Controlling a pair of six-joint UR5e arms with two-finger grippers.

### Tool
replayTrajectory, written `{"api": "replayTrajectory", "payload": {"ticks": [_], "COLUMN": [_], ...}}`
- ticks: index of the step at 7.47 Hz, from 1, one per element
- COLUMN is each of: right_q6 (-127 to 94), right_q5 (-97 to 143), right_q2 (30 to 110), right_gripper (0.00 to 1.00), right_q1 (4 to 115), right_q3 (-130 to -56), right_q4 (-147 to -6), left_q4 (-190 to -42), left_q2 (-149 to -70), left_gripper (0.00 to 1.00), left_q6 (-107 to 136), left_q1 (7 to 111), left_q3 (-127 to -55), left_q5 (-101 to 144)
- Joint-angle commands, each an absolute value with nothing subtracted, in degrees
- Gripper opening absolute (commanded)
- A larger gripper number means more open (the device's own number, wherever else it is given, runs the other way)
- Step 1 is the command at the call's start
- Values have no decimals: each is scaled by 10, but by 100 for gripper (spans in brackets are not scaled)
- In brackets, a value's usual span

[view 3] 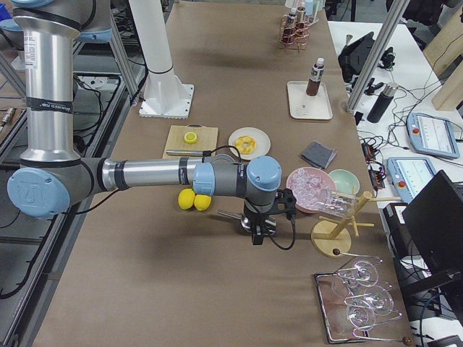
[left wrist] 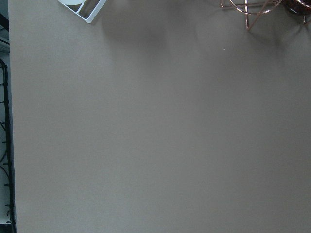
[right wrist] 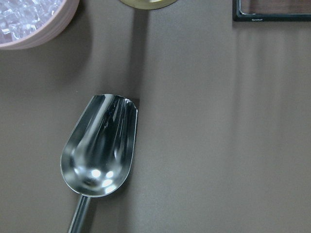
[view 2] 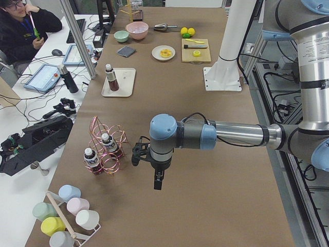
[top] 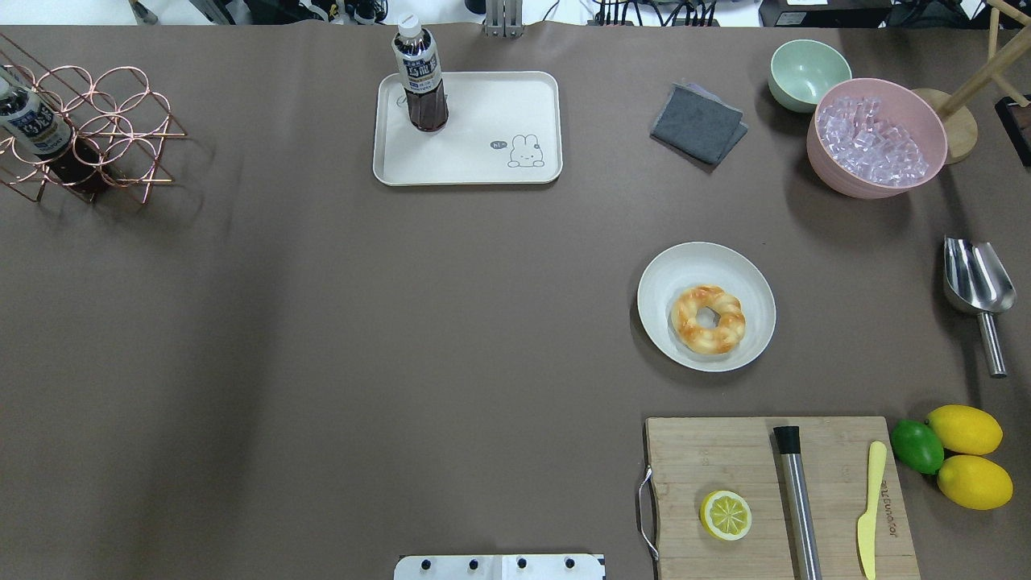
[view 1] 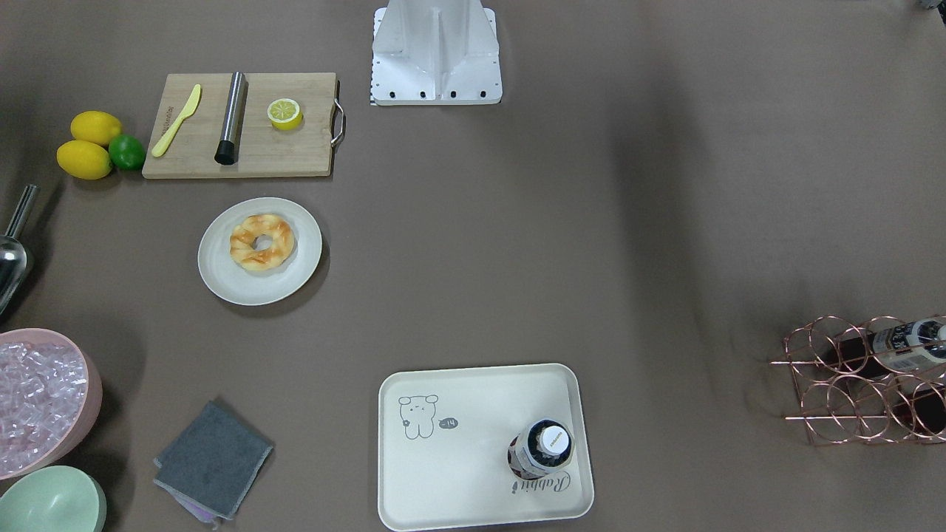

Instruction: Place donut on tray

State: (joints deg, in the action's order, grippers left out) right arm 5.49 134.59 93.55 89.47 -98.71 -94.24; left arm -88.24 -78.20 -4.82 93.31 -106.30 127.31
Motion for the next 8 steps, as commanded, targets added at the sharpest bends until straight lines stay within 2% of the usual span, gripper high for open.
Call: {"api": "replayTrajectory", "payload": {"ticks": [1, 2, 4, 5, 8], "right_q6": [54, 38, -130, -157, -324], "right_q5": [1352, 1353, 1357, 1359, 1371], "right_q2": [946, 941, 919, 913, 914], "right_gripper": [100, 100, 100, 100, 100], "right_q1": [895, 894, 819, 784, 693], "right_q3": [-977, -999, -1074, -1078, -1049], "right_q4": [-903, -904, -903, -897, -698], "left_q4": [-882, -882, -882, -882, -882], "left_q2": [-782, -781, -781, -780, -777], "left_gripper": [98, 98, 98, 98, 98], "left_q6": [-47, -47, -47, -48, -47], "left_q1": [933, 933, 933, 933, 933], "left_q3": [-1069, -1069, -1069, -1070, -1069], "left_q5": [1273, 1273, 1273, 1273, 1274]}}
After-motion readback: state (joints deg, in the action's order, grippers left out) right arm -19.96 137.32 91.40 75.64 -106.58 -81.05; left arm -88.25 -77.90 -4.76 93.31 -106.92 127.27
